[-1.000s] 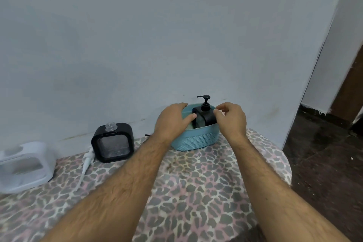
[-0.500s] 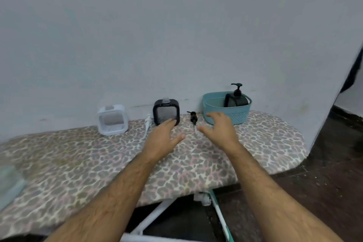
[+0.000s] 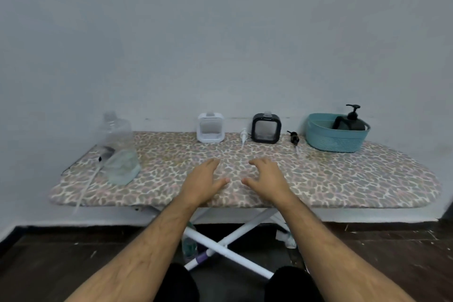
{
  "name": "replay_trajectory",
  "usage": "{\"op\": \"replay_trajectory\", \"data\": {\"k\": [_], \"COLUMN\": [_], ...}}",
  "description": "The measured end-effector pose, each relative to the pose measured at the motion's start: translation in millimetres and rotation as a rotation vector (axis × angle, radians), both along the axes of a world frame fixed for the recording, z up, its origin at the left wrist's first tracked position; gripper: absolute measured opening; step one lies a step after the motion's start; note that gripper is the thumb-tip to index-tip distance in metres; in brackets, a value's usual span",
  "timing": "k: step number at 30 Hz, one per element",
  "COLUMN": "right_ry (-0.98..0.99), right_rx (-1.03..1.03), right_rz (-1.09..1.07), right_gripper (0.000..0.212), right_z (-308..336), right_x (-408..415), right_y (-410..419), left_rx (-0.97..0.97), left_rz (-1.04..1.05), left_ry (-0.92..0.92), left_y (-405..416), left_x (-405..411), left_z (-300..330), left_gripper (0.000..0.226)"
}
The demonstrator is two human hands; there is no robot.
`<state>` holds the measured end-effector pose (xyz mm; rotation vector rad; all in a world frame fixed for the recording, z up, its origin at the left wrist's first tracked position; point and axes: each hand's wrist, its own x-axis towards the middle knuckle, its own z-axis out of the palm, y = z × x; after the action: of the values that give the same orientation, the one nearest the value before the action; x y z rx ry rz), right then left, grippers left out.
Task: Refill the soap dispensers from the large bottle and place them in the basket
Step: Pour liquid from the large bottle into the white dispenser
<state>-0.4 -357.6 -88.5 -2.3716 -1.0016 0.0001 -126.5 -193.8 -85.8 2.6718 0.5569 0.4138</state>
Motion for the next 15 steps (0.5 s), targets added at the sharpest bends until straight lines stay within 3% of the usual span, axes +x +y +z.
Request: {"op": "replay_trajectory", "data": {"k": [8, 15], "right_ry": [0.022, 0.132], "right_rx": [-0.020, 0.068], "right_rz": [0.035, 0.015], "right_gripper": [0.064, 0.064], "right_z": [3.0, 17.3], "right_x": [-9.5, 26.0], "right_y": [43.1, 98.5], "left_rx": [-0.031, -0.144], "left_rz": [0.079, 0.173], "left_ry": [-0.007, -0.050], "left_y": [42.4, 86.7], "left_x": [-16.2, 19.3], "left_z": [-0.8, 8.5], "left_gripper": [0.075, 0.074]}}
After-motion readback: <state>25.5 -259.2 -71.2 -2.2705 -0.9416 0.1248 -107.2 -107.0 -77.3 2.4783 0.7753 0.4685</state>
